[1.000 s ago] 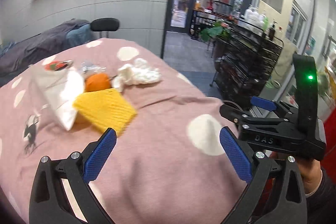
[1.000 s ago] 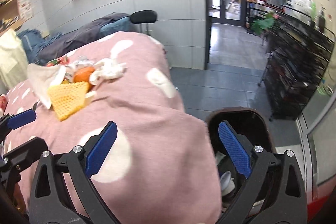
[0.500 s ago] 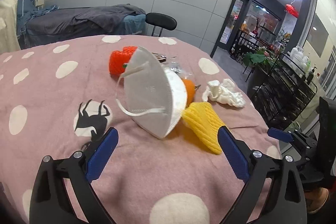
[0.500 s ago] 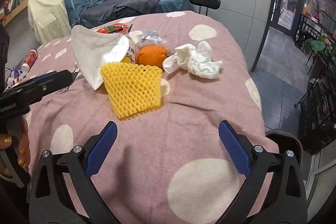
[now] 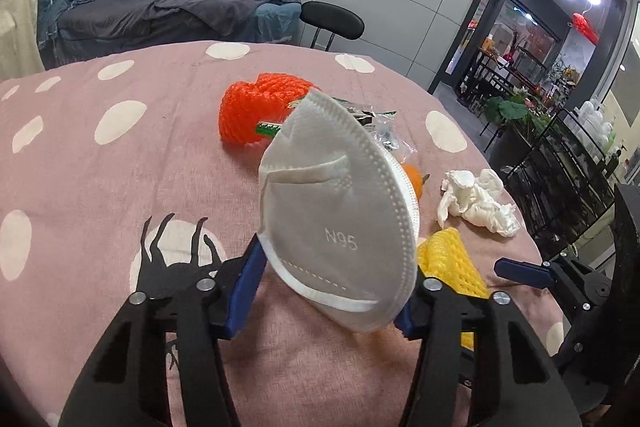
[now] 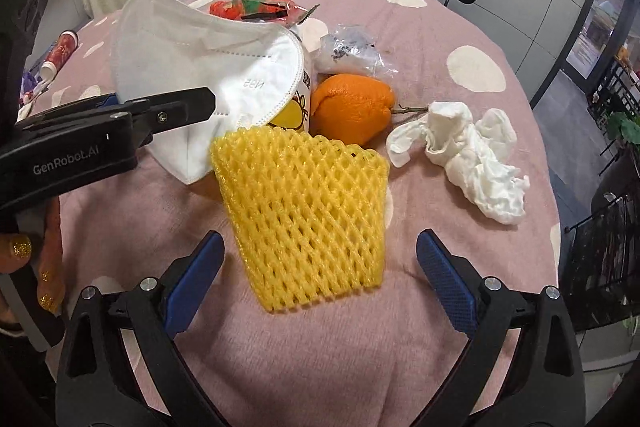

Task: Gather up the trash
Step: 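Grasp the yellow foam net with the right tool while the left tool grasps the white mask, then carry the yellow foam net to the bin and release it with the right tool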

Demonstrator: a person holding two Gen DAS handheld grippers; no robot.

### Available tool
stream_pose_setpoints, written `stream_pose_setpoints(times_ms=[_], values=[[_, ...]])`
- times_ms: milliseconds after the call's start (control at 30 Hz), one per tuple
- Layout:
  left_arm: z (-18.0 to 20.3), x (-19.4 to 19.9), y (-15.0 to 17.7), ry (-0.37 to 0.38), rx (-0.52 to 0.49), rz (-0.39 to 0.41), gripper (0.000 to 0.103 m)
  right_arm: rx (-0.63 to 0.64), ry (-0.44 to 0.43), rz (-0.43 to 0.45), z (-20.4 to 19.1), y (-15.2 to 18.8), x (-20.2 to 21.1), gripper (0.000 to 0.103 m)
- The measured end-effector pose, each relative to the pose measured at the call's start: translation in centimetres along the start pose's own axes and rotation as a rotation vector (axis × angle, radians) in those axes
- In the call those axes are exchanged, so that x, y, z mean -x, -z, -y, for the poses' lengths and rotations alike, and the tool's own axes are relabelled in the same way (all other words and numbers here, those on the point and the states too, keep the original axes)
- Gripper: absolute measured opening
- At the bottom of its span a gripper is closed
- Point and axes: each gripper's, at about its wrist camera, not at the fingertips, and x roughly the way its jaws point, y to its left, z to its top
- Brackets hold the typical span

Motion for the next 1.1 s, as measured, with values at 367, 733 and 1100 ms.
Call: stream_pose_setpoints(times_ms=[367,733,1100], values=[[-1.8,2.5,1.1,0.006,0.047,0.056,0.009,-0.054,-0.061,0.027,0.6,0.4,1.0,0.015],[0.1,6.3,2.6,0.085,0.022,0.126,0.009,-0.104,-0.061,0.194,1.6,3.7,6.7,0.014],[3.7,7.8,3.7,0.158,-0.035,0.136,0.009,-0.205,-0.022,0.293,4.2,8.2,10.7,0.014]])
